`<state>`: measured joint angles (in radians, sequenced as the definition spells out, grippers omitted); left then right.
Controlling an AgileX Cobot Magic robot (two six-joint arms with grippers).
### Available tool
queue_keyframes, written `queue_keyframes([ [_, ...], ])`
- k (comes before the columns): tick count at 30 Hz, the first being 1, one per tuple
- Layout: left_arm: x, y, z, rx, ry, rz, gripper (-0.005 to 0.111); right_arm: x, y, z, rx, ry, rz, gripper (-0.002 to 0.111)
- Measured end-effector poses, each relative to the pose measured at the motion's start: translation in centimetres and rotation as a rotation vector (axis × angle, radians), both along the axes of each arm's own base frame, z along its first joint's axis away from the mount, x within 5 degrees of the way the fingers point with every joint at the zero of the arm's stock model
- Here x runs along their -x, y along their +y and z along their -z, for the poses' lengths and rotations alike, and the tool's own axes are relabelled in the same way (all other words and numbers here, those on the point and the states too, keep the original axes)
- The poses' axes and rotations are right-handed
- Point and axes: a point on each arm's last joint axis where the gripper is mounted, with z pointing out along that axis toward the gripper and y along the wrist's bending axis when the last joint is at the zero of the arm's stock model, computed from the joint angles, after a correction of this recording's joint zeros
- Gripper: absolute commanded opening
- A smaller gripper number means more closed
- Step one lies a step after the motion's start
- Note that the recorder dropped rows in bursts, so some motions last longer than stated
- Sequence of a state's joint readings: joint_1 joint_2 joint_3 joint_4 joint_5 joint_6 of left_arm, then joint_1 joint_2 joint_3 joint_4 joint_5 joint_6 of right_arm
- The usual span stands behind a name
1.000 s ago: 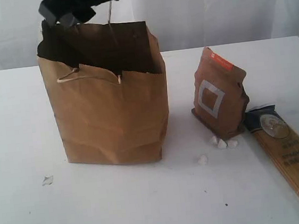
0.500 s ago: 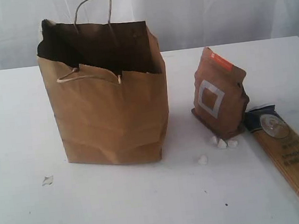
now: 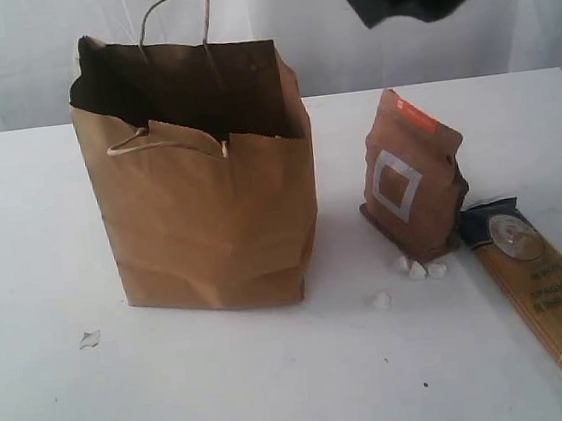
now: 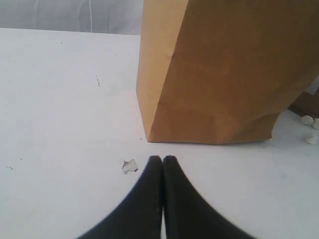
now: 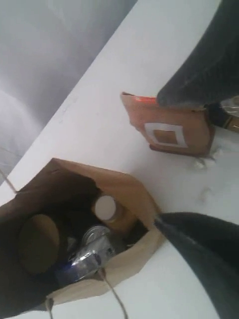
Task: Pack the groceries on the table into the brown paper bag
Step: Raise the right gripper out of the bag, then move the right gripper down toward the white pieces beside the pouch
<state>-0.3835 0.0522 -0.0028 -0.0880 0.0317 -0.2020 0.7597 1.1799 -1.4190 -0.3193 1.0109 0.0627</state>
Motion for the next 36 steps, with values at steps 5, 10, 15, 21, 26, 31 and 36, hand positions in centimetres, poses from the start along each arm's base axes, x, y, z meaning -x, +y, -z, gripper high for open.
queue_keyframes([
  [5,0.0,0.0,0.0,0.0,0.0,0.0,0.0,1.8,-1.9,2.9,0.0,0.062,0.052,0.058],
  [10,0.0,0.0,0.0,0.0,0.0,0.0,0.0,2.6,-2.4,7.0,0.036,0.15,0.065,0.058],
  [15,0.0,0.0,0.0,0.0,0.0,0.0,0.0,2.6,-0.8,14.2,0.068,0.301,-0.027,0.05],
  [21,0.0,0.0,0.0,0.0,0.0,0.0,0.0,0.2,1.6,18.3,0.083,0.332,-0.058,0.046],
  [26,0.0,0.0,0.0,0.0,0.0,0.0,0.0,-2.5,1.7,21.6,0.048,0.458,0.059,0.046],
  [31,0.0,0.0,0.0,0.0,0.0,0.0,0.0,-4.6,1.2,24.5,0.034,0.536,0.147,0.046],
  [36,0.0,0.0,0.0,0.0,0.0,0.0,0.0,-5.6,1.5,26.1,0.005,0.555,0.169,0.046],
])
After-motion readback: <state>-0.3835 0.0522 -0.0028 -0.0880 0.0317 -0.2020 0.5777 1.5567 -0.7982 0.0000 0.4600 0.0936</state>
